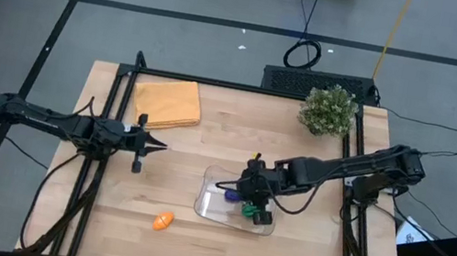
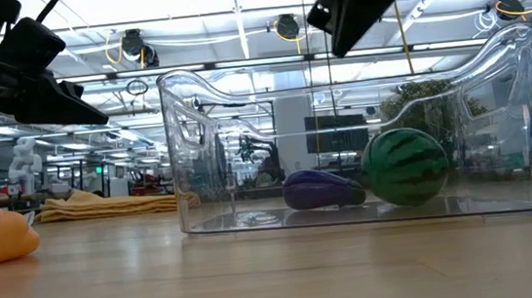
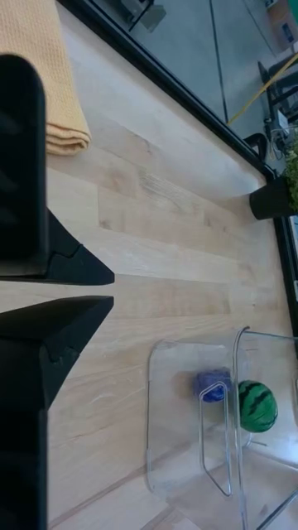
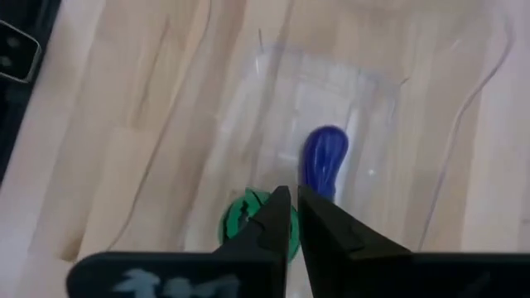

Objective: Pick and placing Produce into tupperware
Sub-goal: Put the orange croissant into the transparent bin

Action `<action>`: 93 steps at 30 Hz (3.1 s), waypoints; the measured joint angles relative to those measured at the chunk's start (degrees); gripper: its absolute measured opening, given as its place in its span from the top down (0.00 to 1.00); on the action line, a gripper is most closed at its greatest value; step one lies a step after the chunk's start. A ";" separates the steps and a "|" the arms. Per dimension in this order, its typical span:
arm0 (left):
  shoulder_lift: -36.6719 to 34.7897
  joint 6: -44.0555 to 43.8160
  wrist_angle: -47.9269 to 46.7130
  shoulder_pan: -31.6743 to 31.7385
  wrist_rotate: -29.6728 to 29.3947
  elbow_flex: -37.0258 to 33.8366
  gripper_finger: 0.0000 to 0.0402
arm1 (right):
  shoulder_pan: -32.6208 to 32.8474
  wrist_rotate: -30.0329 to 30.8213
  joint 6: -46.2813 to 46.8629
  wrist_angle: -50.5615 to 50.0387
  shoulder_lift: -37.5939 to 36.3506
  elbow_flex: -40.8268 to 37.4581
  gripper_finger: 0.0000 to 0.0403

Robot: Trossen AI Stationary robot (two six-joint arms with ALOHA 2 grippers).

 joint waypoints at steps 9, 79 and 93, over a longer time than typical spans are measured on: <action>0.00 0.00 0.00 0.00 -0.02 0.02 0.91 | -0.11 0.13 -2.69 -5.61 -0.02 6.33 0.96; 0.00 -0.39 0.17 0.00 -1.53 0.01 0.91 | -10.46 9.12 6.18 21.91 -45.55 -27.87 0.96; -0.01 -0.37 0.63 0.00 -1.55 0.01 0.91 | -15.02 1.72 10.62 48.63 -60.81 -55.95 0.96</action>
